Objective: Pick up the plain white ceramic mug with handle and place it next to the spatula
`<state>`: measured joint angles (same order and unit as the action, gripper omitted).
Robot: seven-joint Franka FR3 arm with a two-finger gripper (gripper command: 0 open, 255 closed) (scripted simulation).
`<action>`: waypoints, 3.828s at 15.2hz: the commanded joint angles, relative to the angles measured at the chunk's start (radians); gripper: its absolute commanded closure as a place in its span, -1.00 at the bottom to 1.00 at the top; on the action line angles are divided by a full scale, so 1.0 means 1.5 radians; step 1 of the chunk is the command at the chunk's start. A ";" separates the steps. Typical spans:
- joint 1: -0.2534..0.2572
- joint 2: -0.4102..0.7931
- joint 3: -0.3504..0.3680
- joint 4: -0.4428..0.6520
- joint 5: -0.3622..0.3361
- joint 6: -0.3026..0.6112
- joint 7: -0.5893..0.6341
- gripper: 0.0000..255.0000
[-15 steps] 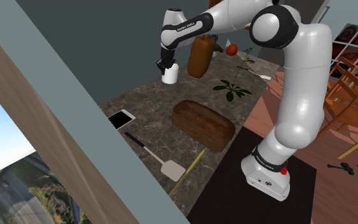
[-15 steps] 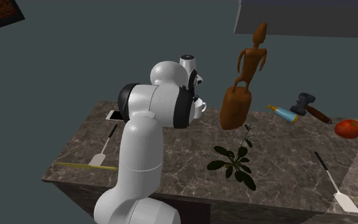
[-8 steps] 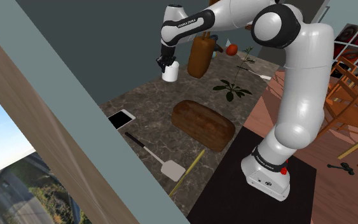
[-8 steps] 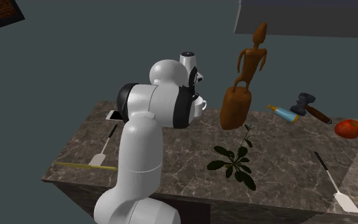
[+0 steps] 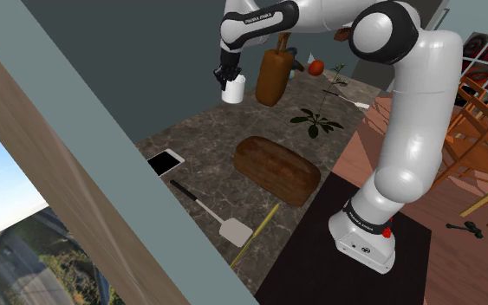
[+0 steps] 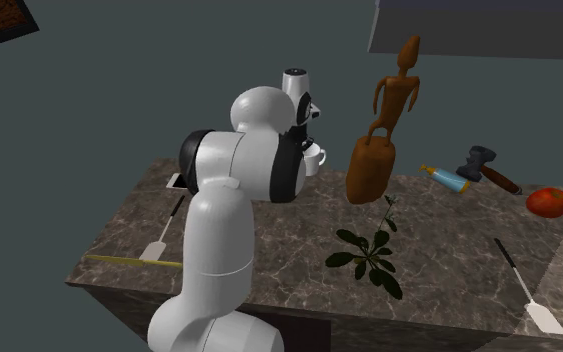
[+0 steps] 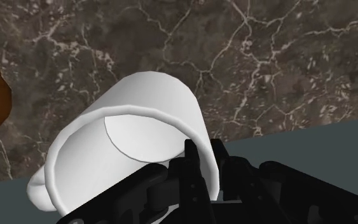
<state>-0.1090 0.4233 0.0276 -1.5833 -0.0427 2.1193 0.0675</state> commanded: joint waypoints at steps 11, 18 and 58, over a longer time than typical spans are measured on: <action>0.000 -0.020 0.001 0.079 0.002 -0.099 -0.004 1.00; 0.001 -0.023 0.001 0.138 0.003 -0.161 -0.005 1.00; 0.298 -0.230 0.228 -0.119 -0.060 -0.150 0.539 1.00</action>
<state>0.3245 0.0668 0.3597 -1.7729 -0.1267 1.8968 0.8495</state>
